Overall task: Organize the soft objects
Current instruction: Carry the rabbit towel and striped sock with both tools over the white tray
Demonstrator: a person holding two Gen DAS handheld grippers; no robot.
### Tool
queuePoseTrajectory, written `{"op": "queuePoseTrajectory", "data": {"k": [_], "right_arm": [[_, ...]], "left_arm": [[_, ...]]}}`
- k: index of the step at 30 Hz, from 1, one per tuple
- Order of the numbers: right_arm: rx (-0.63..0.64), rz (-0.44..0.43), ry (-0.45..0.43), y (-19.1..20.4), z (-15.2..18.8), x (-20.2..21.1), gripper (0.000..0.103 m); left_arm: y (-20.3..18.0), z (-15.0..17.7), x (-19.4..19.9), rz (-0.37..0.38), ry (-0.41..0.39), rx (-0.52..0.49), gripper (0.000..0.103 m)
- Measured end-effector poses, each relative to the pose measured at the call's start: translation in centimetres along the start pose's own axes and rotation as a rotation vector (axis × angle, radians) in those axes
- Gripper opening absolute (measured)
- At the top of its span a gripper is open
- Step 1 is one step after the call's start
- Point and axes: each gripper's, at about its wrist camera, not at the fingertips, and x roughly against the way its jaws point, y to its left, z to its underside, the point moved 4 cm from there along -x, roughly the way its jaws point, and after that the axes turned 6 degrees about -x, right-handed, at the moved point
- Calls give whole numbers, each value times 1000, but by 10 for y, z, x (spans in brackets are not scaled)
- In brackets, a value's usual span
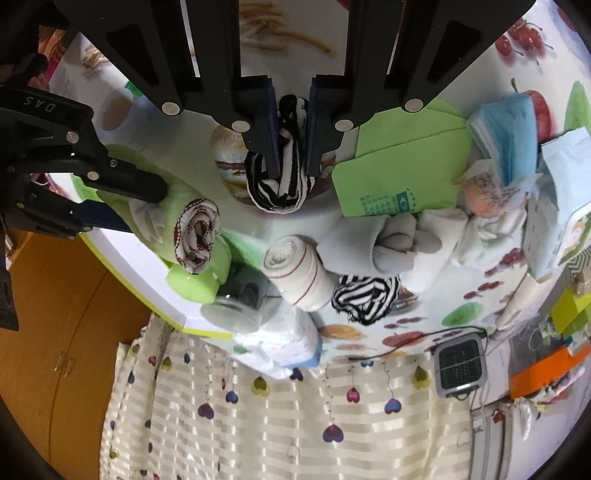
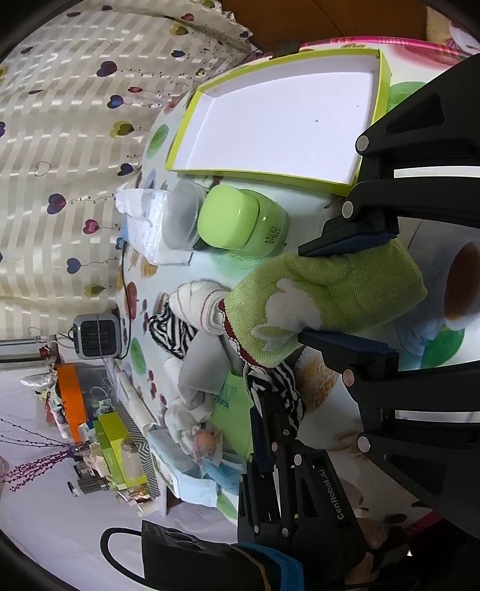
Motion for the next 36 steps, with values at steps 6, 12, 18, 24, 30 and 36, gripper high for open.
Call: {"op": "queuePoseTrajectory", "data": {"k": [6,12,18,24,30,36], "right_arm": [[5,18,-29,6,-2,17,40],[14,54,-64,10,-6,36,40],[15,73,-93,11,-8,51,40],[-5,74,-123,1,-10,59,40],[-40,75,-136,-17,-13,61,40],[-91,103,-165,-45,-17,66,40]], "left_arm": [[0,-4,22,10,-49,6,12],[-4,-10,40,25,-97,7,12],[-13,-15,51,35,-127,-3,12],[-25,-26,53,38,-140,-27,12],[-36,-41,47,45,-145,-44,12],[-51,-56,38,63,-147,-72,12]]}}
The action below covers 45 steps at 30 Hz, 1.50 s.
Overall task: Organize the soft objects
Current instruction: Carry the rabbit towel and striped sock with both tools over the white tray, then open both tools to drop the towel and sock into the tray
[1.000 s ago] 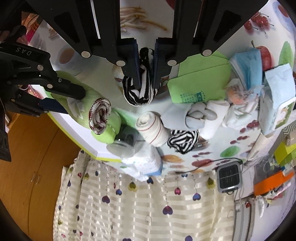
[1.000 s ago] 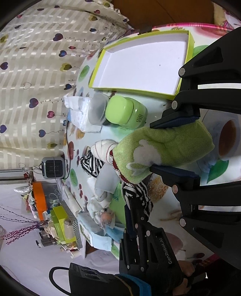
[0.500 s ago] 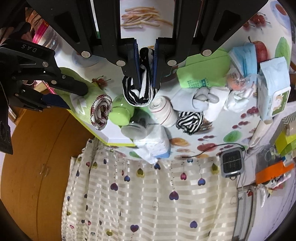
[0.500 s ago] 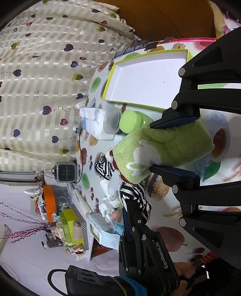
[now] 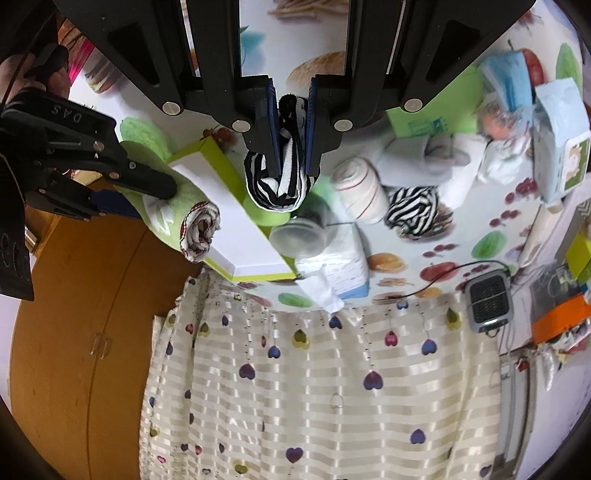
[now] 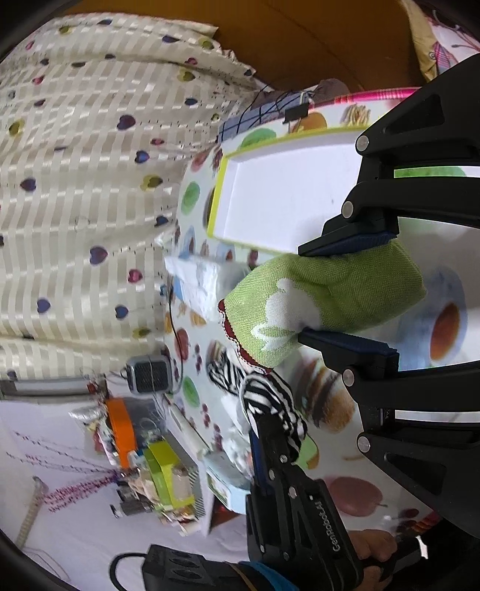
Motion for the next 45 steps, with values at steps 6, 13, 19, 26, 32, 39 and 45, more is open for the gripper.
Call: {"op": "queuePoseTrajectory", "data": {"k": [6,13,19,26,32,39,45], "right_arm": [[-53,40,-14,-32,-6,0,40],[-101,81,-5,-64,-8,-10,40],[-141,103,22,-88,-6,-28,40],[-188,132,71,-116,-1,-52,40],[-212,135,116,-129,8,-66,43],[-205,140,131,-132,17,-68,51],[-209,153,105,-133,16,-55,51]], "left_arm": [[-12,-16,-15,26,-4,-15,12],[-34,-33,-39,66,0,-49,12],[-54,-44,-64,105,18,-78,12],[-72,-46,-101,143,72,-95,12],[-86,-44,-121,178,109,-115,12],[-95,-36,-135,217,148,-121,14],[-100,-35,-129,222,133,-138,22]]}}
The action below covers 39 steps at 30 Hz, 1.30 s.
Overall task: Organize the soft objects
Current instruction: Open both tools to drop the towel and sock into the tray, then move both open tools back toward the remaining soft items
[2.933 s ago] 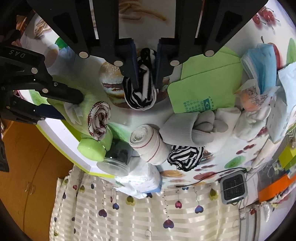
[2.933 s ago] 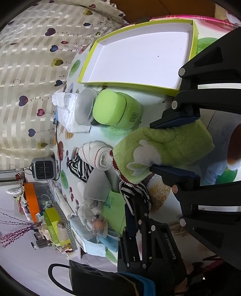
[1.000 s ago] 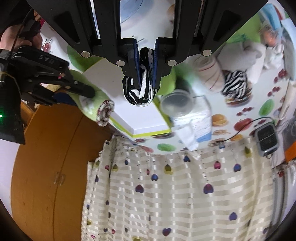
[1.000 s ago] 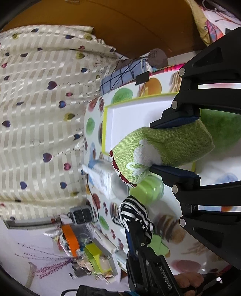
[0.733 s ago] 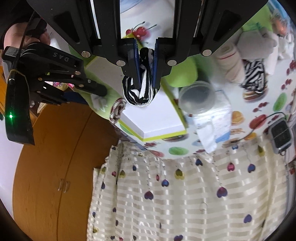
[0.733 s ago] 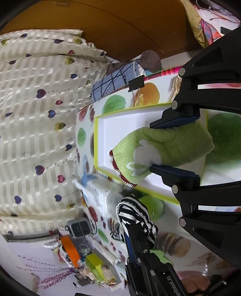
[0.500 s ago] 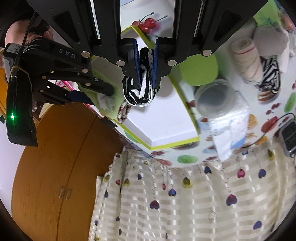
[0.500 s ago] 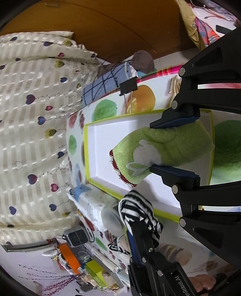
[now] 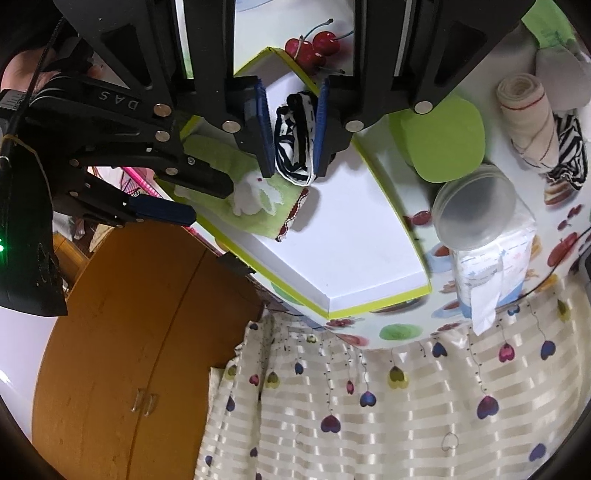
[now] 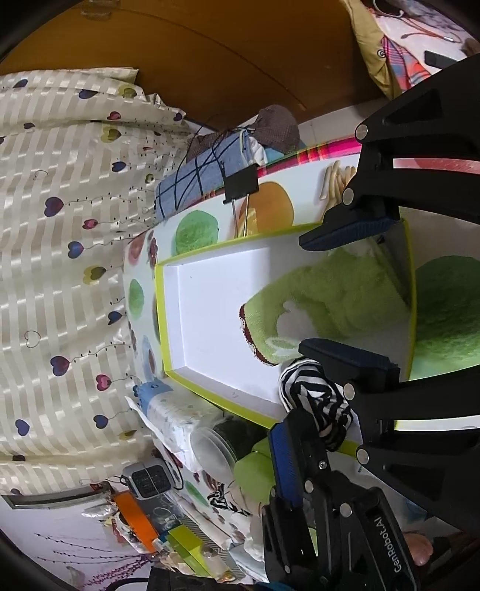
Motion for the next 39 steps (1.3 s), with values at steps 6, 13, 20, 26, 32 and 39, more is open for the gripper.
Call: {"op": "queuePoseTrajectory", "data": {"k": [6,13,20,26,32,39], "right_arm": [[0,-10,-28,5,1,16,51],[9,-33,-61,18,3,34,51],[37,-49,-74,34,7,49,57],[66,-69,-86,53,9,60,57],[100,-79,-93,73,10,67,57],[136,-96,-94,97,11,69,57]], "left_arm": [[-1,1,20,-36,-39,-5,27],[1,5,47,-92,-74,-1,35],[6,12,74,-150,-107,16,46],[16,20,95,-185,-131,46,51],[29,30,116,-217,-161,81,51],[52,44,133,-257,-171,136,51]]}}
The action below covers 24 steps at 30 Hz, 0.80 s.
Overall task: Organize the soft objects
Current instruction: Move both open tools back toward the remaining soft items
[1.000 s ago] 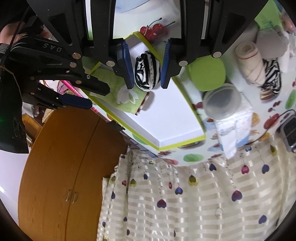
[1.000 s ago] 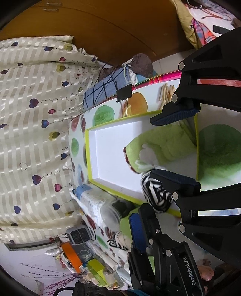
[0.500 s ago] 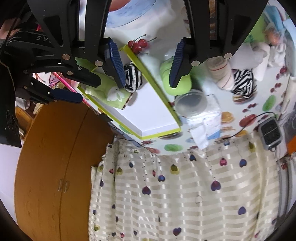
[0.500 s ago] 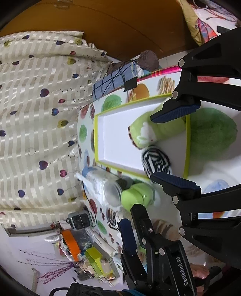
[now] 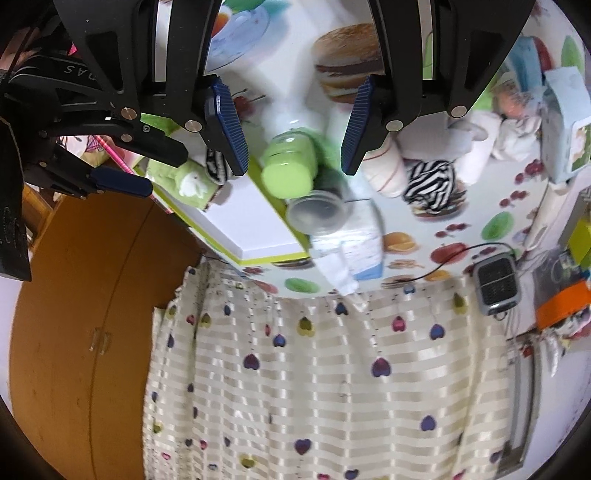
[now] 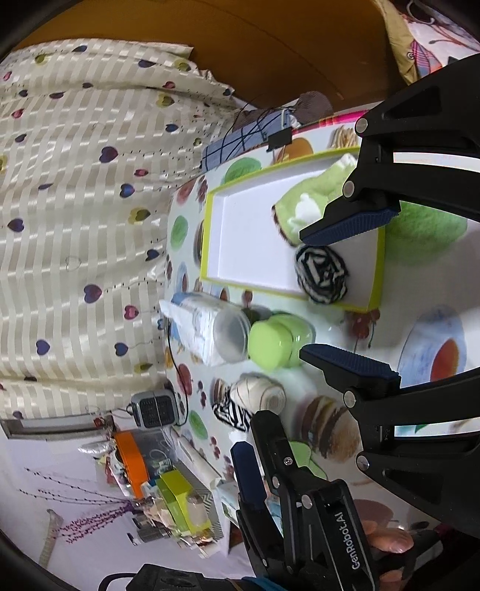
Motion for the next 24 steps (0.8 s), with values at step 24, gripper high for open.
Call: {"op": "queuePoseTrajectory", "data": {"k": [24], "right_arm": [[92,-87,69,59,5,-24,57]], "left_arm": [[49,27,0,-52,41,74,51]]}}
